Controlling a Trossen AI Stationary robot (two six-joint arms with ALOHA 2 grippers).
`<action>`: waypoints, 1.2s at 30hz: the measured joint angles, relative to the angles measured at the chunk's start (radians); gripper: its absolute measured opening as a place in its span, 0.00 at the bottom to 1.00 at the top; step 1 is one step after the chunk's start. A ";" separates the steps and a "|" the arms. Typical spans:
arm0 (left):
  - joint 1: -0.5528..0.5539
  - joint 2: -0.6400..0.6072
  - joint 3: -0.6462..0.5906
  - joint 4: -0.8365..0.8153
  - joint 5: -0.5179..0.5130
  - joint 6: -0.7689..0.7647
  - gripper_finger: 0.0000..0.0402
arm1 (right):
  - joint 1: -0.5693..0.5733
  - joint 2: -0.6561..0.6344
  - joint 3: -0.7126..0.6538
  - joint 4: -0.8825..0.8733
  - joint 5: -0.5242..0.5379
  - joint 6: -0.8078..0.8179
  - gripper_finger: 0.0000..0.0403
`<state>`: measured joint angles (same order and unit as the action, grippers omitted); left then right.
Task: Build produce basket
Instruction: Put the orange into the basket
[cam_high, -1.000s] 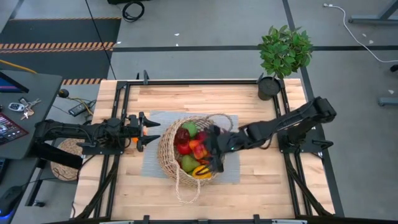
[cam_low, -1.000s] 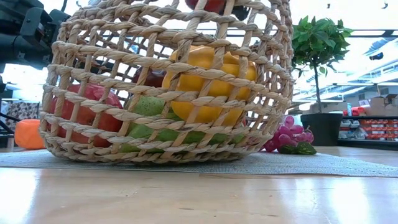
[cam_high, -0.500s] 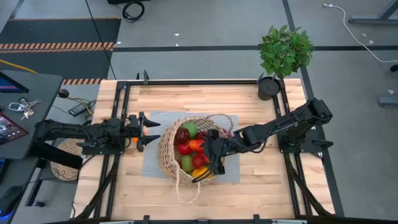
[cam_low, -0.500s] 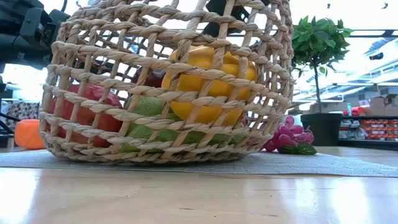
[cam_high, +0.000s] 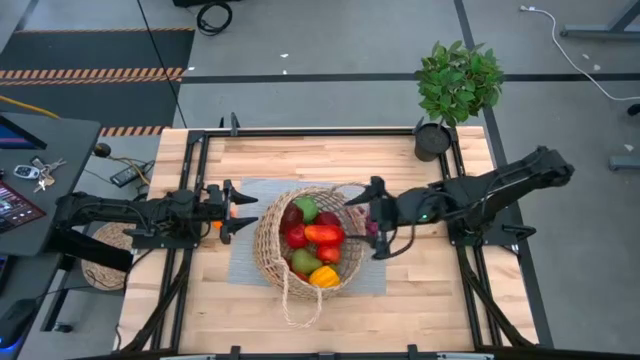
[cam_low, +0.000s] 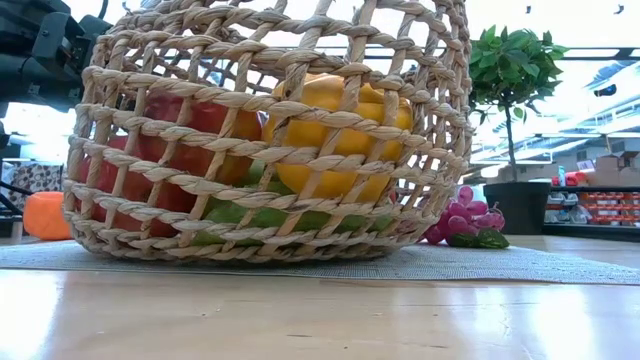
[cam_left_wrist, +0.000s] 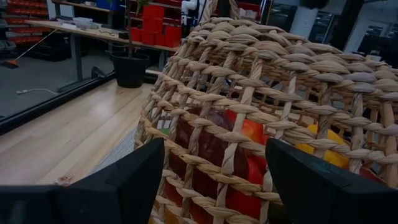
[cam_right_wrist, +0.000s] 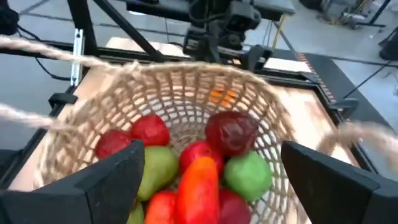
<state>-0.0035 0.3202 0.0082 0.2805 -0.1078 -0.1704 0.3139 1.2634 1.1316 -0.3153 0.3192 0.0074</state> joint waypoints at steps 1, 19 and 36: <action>0.000 0.000 0.000 0.000 0.000 0.000 0.71 | 0.003 -0.029 -0.045 0.030 0.002 0.000 0.94; 0.000 0.000 0.000 0.000 0.000 0.052 0.71 | 0.016 -0.678 -0.703 0.468 -0.156 -0.012 0.94; 0.000 0.000 0.000 0.112 0.000 -0.348 0.71 | 0.016 -1.113 -1.066 0.590 -0.215 0.063 0.94</action>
<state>-0.0032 0.3202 0.0082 0.3928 -0.1078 -0.5180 0.3298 0.1502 0.0658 0.2746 0.1045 0.0702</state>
